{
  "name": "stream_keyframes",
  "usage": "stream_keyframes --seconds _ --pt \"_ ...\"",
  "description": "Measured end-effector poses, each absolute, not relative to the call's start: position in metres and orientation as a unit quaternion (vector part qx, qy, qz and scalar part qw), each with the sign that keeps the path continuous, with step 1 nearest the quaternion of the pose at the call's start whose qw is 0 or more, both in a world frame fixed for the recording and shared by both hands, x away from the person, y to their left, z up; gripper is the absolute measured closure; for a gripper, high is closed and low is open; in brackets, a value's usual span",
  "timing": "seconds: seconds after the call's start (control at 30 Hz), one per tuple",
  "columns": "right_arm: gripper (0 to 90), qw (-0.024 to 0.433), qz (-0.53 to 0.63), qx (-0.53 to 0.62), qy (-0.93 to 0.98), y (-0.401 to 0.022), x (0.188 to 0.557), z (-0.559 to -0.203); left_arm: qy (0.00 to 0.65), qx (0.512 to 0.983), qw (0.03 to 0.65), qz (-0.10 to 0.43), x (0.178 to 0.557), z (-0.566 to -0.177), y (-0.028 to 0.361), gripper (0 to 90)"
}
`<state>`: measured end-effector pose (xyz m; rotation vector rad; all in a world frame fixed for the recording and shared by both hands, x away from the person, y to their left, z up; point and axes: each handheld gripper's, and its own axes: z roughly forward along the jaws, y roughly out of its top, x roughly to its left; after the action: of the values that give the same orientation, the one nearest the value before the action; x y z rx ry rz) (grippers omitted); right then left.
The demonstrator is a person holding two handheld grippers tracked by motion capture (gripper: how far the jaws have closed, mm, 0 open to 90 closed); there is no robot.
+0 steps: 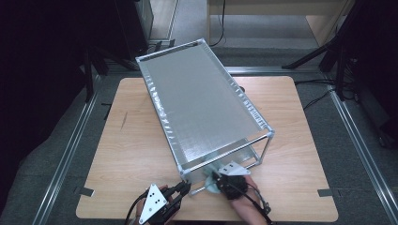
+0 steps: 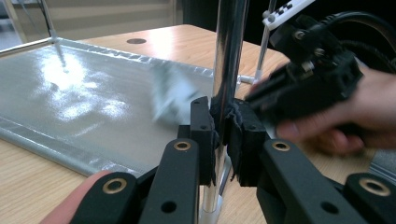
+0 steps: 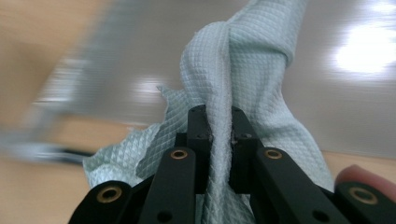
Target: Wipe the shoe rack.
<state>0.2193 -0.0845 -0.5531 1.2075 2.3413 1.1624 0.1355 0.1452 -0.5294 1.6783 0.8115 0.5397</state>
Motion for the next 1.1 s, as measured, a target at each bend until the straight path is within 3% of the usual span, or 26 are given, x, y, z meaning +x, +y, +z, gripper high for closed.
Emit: stream_keyframes --seconds 0.1,0.23,0.37,0.63,0.73,0.87,1.1 --pt "83.0 0.115 0.408 0.386 0.819 -0.063 0.208 -0.554 0.343 0.714 0.564 0.231 0.135 -0.529 0.145 81.9" --pt "82.8 0.107 0.409 0.379 0.824 -0.067 0.211 -0.554 0.342 0.715 0.564 0.232 0.135 -0.530 0.145 82.0" --pt "82.3 0.147 0.385 0.389 0.824 -0.086 0.217 -0.551 0.338 0.718 0.563 0.230 0.134 -0.530 0.143 82.0" --pt "82.7 0.258 0.339 0.485 0.764 -0.169 0.238 -0.540 0.344 0.717 0.558 0.237 0.134 -0.529 0.141 82.1" --pt "82.9 0.251 0.351 0.499 0.752 -0.181 0.235 -0.542 0.344 0.717 0.558 0.237 0.134 -0.529 0.141 82.0" --pt "82.8 0.262 0.339 0.475 0.768 -0.164 0.226 -0.543 0.344 0.717 0.560 0.234 0.134 -0.529 0.141 82.0" --pt "82.9 0.190 0.379 0.404 0.811 -0.104 0.195 -0.545 0.355 0.709 0.561 0.236 0.133 -0.530 0.139 81.9"
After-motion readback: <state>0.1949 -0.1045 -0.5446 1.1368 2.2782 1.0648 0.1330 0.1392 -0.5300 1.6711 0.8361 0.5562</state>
